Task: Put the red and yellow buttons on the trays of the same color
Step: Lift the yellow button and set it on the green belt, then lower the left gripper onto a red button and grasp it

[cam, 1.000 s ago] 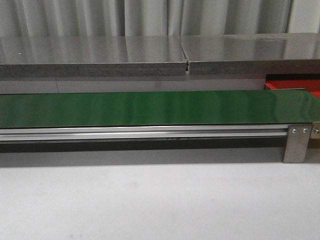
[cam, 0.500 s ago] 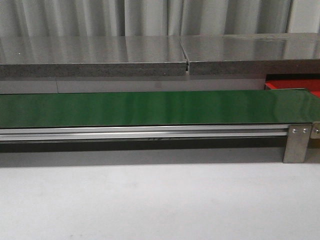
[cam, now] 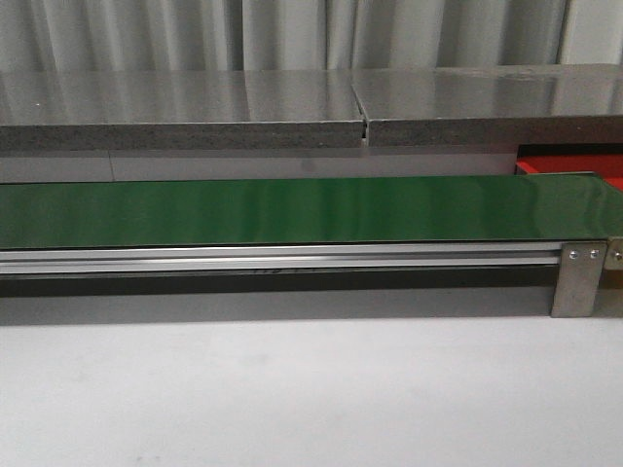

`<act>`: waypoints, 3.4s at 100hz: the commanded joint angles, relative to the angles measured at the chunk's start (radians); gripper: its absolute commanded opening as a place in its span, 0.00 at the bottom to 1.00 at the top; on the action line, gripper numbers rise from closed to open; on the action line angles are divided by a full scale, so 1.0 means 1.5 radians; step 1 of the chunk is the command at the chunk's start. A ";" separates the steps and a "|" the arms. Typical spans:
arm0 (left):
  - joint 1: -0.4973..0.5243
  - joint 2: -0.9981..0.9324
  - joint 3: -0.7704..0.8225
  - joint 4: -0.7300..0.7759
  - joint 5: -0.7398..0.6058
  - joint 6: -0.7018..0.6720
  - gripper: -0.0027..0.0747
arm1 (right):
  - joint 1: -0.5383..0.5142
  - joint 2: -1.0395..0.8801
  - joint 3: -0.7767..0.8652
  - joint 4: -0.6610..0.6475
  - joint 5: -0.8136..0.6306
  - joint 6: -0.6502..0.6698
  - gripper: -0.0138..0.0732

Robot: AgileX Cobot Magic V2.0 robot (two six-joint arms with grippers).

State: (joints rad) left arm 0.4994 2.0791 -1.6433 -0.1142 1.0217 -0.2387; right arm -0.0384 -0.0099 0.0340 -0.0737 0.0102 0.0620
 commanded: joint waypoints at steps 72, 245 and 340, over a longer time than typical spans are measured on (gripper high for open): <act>-0.014 -0.177 -0.020 0.015 0.033 0.014 0.34 | -0.003 -0.008 -0.011 -0.004 -0.054 -0.004 0.02; -0.087 -0.275 0.037 0.024 0.082 0.034 0.70 | -0.003 -0.008 -0.011 -0.004 -0.054 -0.004 0.02; 0.057 -0.207 0.184 -0.050 -0.045 -0.134 0.70 | -0.003 -0.008 -0.011 -0.004 -0.054 -0.004 0.02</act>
State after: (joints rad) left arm 0.5810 1.7943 -1.3446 -0.1655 0.9909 -0.4303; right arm -0.0384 -0.0099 0.0340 -0.0737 0.0102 0.0620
